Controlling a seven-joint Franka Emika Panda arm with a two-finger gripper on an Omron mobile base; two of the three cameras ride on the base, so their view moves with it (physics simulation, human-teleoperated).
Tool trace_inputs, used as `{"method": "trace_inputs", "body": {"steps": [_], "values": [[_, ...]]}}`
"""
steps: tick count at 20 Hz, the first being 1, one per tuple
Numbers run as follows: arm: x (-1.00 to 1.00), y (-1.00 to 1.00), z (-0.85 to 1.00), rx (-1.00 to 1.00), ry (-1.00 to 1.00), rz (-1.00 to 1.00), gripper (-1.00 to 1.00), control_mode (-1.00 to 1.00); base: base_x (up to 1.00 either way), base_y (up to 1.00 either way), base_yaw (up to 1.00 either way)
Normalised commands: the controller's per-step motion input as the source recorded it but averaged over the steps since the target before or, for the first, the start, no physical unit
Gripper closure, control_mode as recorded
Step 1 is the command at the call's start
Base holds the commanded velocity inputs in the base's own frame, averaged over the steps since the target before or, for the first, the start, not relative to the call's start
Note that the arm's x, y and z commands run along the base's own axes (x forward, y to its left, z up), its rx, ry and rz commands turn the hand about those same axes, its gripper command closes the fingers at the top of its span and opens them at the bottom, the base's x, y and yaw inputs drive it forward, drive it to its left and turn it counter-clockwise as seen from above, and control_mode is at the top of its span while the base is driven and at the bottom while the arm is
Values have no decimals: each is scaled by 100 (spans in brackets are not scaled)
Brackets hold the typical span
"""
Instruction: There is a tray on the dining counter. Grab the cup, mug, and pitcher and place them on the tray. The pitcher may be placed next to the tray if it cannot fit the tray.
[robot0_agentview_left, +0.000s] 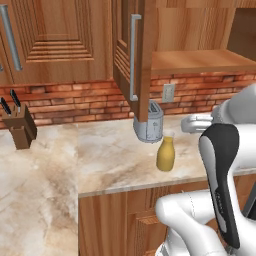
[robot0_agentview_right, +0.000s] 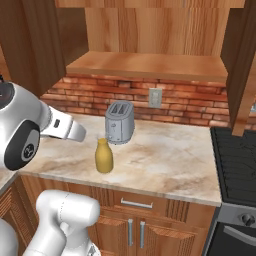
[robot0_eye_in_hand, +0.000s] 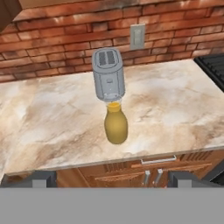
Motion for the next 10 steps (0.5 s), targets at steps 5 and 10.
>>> {"method": "trace_inputs", "body": {"steps": [5,10], "values": [[12,-17,-12,0,15,0,-100,-100,0,0,0],[24,-6,-16,0,20,3,-100,-100,0,0,0]]}}
